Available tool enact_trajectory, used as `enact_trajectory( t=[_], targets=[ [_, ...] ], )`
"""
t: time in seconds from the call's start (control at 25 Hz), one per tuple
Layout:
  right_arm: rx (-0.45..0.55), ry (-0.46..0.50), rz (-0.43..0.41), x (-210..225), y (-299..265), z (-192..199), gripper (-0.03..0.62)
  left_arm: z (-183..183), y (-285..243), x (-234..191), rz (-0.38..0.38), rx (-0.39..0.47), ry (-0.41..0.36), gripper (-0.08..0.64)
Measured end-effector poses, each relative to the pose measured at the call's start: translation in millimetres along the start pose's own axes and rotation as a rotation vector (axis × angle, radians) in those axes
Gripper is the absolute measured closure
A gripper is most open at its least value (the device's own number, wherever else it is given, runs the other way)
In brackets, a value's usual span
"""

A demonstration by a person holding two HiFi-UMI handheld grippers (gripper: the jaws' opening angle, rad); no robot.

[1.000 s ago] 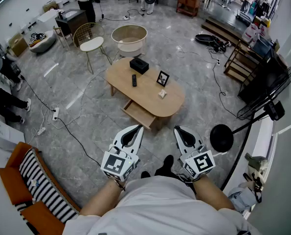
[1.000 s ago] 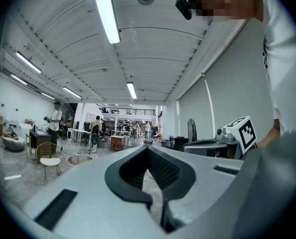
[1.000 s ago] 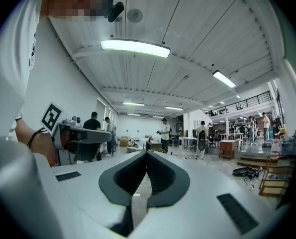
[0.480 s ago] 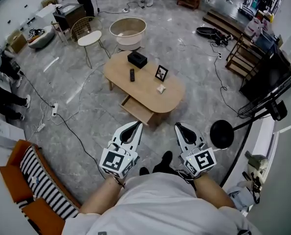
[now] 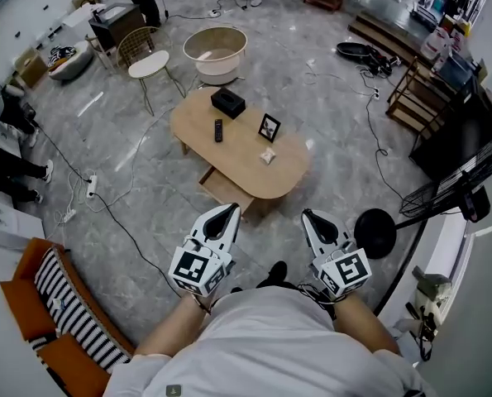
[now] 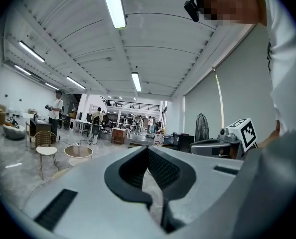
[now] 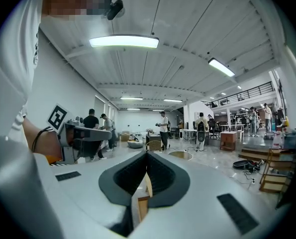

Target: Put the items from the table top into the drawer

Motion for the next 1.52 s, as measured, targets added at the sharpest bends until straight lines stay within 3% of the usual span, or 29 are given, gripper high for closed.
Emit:
enact_trajectory(
  t=[0.28, 0.84, 1.16, 1.52],
  targets=[
    [-0.009, -0.022, -0.032, 58, -4, 19, 0.569, 5, -54, 0, -0.021, -0.014, -0.003, 0.551],
    [-0.009, -0.033, -0.078, 97, -42, 26, 0.569, -4, -108, -11, 0.0, -0.029, -0.036, 0.551],
    [-0.039, -0.04, -0.049, 90, -99, 24, 0.569, -16, -121, -72, 0.044, -0.037, -0.012, 0.551],
    [-0.074, -0.03, 0.012, 69, -197, 11, 0.569, -36, -138, -171, 0.162, -0.07, 0.013, 0.551]
  ],
)
Point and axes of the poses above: the fingertips, and each gripper's own axes: y backward along the fingers, x to its right, z out of its underside, the point moved 7 cm from there along y, backward along the fingers, and after that the axes turned 8 degrees about y, right-handed, at the moved point
